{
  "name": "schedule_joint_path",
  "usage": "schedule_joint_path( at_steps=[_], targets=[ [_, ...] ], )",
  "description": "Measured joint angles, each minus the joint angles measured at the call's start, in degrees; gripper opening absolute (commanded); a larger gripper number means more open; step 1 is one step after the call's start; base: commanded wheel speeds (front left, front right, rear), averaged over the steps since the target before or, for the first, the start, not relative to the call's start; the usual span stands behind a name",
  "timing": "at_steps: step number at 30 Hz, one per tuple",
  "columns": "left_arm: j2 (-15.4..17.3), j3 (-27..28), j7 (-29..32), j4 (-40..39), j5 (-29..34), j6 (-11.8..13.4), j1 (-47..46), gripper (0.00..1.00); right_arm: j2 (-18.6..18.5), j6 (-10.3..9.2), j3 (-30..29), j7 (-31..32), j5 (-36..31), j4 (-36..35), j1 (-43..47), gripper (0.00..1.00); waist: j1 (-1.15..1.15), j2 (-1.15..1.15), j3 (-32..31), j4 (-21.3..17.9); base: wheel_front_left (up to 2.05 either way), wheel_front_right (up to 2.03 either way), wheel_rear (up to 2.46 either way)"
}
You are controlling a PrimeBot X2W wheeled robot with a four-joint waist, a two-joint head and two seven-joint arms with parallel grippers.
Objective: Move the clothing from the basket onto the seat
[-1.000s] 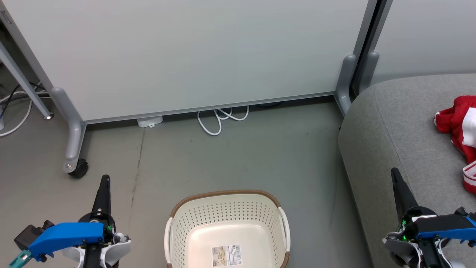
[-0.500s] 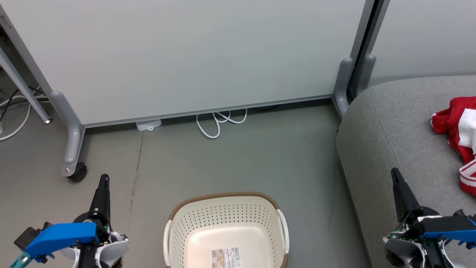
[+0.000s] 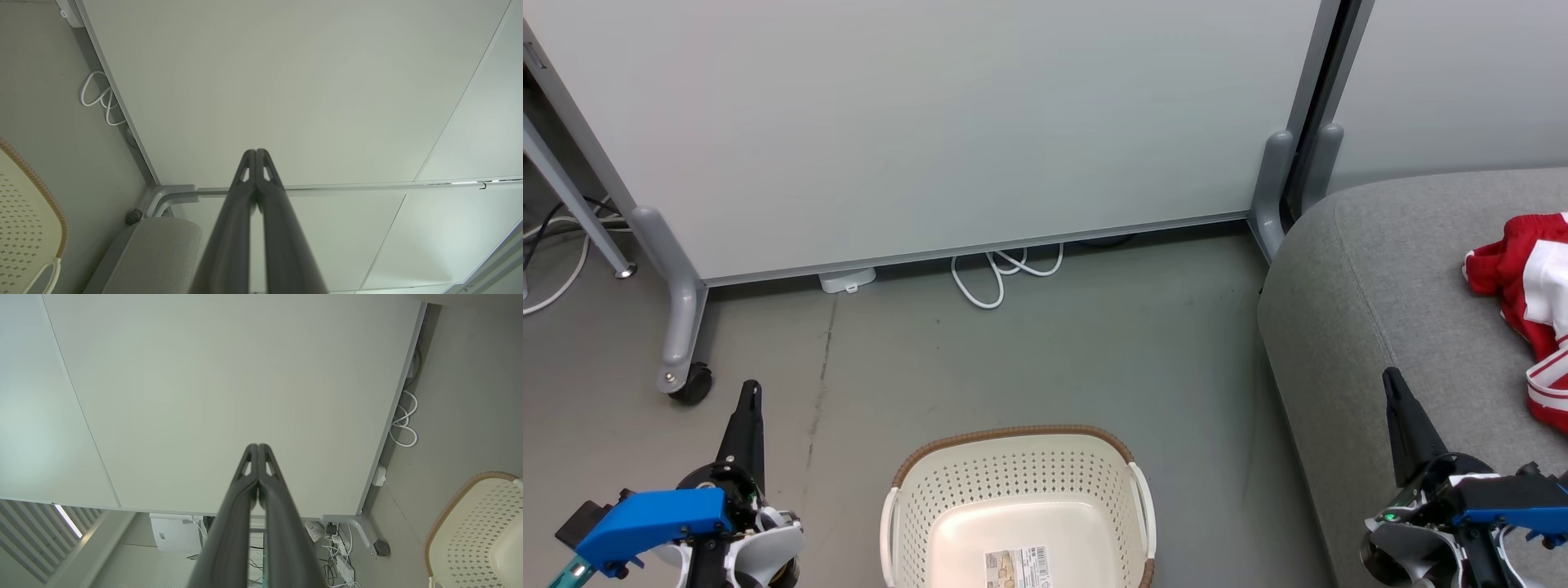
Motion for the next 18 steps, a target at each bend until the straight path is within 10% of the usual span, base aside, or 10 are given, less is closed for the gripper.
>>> schedule_joint_path(
  at_steps=[18],
  targets=[
    [0.0, 0.03, 0.01, 0.0, 0.0, 0.0, -0.01, 0.0, 0.0, 0.0, 0.0, 0.0, 0.0, 0.0, 0.02, 0.0, 0.0, 0.0, 0.0, 0.0, 0.0, 0.0, 0.0]
  ],
)
